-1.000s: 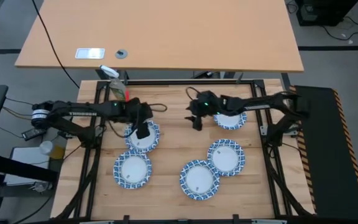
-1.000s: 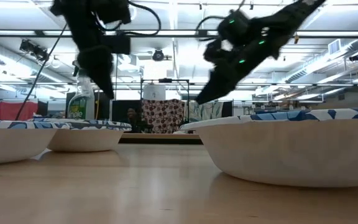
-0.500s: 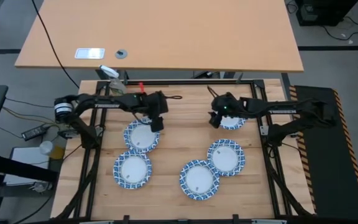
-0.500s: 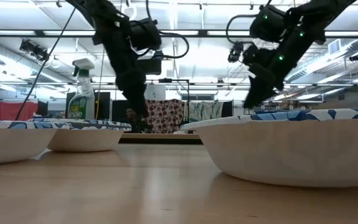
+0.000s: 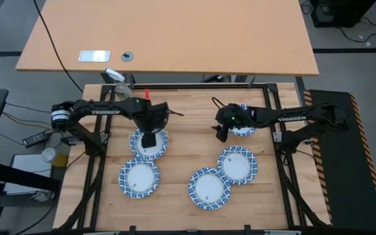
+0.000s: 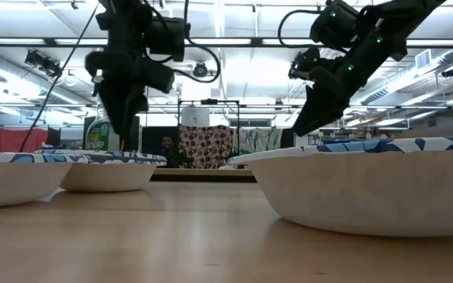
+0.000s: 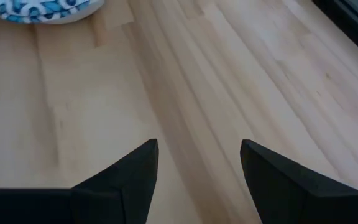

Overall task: Nest bowls inside each other
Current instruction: Stack the white bowl on top of the other white bowl, then adjust the white bowl

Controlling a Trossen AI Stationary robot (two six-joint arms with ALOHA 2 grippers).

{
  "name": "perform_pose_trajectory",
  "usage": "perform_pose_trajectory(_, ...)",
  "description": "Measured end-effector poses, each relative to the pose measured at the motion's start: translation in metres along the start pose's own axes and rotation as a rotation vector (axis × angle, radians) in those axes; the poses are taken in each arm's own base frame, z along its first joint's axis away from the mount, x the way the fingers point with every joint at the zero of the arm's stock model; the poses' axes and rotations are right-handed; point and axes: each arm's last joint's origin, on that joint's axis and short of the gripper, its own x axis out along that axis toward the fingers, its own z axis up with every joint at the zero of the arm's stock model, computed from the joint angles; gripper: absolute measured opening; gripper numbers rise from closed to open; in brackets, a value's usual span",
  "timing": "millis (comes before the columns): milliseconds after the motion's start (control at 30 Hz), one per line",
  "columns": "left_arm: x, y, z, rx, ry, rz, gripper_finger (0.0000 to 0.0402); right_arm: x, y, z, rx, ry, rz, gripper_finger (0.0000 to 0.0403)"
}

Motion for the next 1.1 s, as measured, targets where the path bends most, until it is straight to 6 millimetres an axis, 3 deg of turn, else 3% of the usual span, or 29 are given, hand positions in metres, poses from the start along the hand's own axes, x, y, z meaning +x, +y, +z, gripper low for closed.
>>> perform_pose_trajectory(267, 0.036, -0.013, -0.012, -0.009, 0.088, 0.034, 0.0208, 0.004, 0.017, 0.0, -0.055, -0.026, 0.053, 0.0235)
perform_pose_trajectory(567, 0.073, -0.008, -0.035, -0.048, 0.102, 0.121, 0.0208, 0.035, 0.034, -0.004, -0.126, -0.033, 0.127, 0.0235)
perform_pose_trajectory(867, 0.073, -0.008, -0.035, -0.039, 0.102, 0.16, 0.0208, 0.039, 0.035, -0.005, -0.127, -0.038, 0.132, 0.0235)
perform_pose_trajectory(1100, 0.054, -0.014, -0.025, -0.048, 0.011, 0.186, 0.0208, 0.035, 0.035, -0.001, -0.125, -0.051, 0.133, 0.0235)
